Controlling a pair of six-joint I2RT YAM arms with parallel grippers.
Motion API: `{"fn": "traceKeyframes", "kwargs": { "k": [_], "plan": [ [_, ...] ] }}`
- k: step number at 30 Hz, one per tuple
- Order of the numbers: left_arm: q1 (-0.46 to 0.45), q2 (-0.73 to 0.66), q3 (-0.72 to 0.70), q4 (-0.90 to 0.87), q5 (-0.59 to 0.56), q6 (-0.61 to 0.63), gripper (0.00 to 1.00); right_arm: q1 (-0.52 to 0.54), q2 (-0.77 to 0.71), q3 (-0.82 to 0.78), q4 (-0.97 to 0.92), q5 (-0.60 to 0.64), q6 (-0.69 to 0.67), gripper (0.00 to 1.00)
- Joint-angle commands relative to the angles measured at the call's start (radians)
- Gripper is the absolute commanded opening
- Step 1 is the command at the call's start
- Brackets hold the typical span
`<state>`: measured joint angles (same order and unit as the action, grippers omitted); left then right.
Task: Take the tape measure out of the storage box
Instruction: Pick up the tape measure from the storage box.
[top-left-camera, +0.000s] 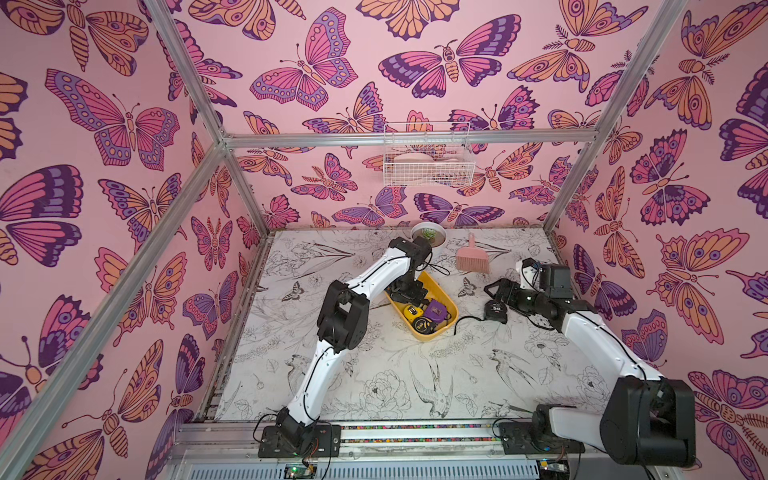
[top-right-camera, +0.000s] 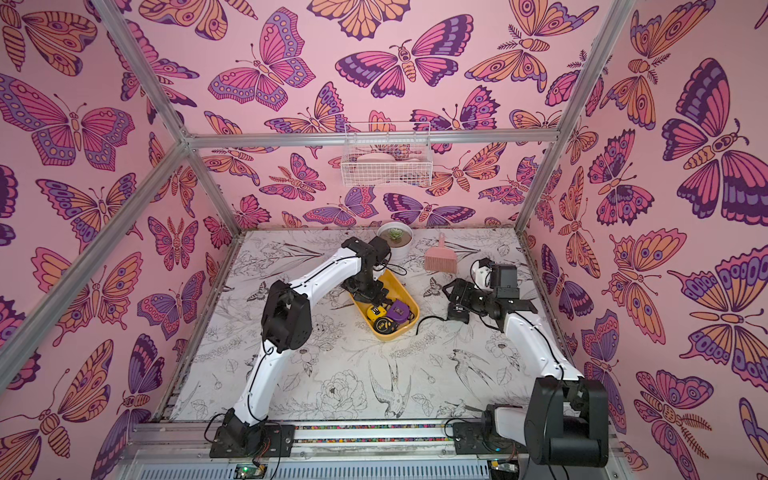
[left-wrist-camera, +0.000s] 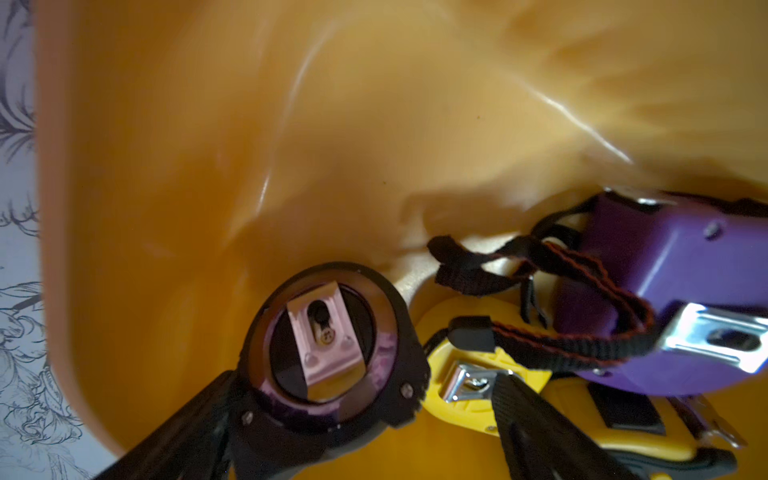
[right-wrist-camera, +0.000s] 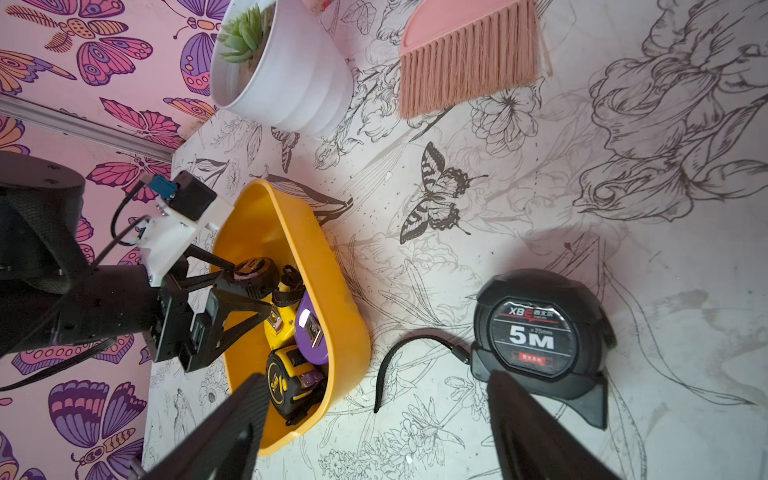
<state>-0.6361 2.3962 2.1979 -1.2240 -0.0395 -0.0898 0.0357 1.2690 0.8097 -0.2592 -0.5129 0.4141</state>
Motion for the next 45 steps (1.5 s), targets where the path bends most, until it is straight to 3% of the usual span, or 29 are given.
{"fn": "traceKeyframes", "kwargs": {
  "k": [1,10,18,25,29,33,45],
  "plan": [
    [0.000,0.048,0.008,-0.041,-0.024,-0.027,0.94,0.010,-0.011,-0.003,-0.019,0.003,-0.016,0.86],
    [0.003,0.087,0.037,-0.040,-0.088,-0.061,0.78,0.018,-0.013,-0.004,-0.017,0.000,-0.013,0.86],
    [0.012,0.089,0.045,-0.038,-0.044,-0.069,0.54,0.021,-0.022,-0.007,-0.020,0.005,-0.014,0.86],
    [0.012,-0.007,0.042,-0.013,0.009,-0.081,0.38,0.022,-0.019,-0.010,0.008,-0.049,0.014,0.86],
    [0.011,-0.105,-0.005,0.055,0.115,-0.061,0.37,0.022,0.045,-0.015,0.122,-0.238,0.119,0.87],
    [0.008,-0.225,-0.153,0.185,0.184,-0.034,0.37,0.028,0.127,-0.016,0.310,-0.393,0.307,0.91],
    [-0.013,-0.499,-0.513,0.607,0.333,-0.002,0.37,0.132,0.294,0.067,0.472,-0.476,0.576,0.93]
  ]
}}
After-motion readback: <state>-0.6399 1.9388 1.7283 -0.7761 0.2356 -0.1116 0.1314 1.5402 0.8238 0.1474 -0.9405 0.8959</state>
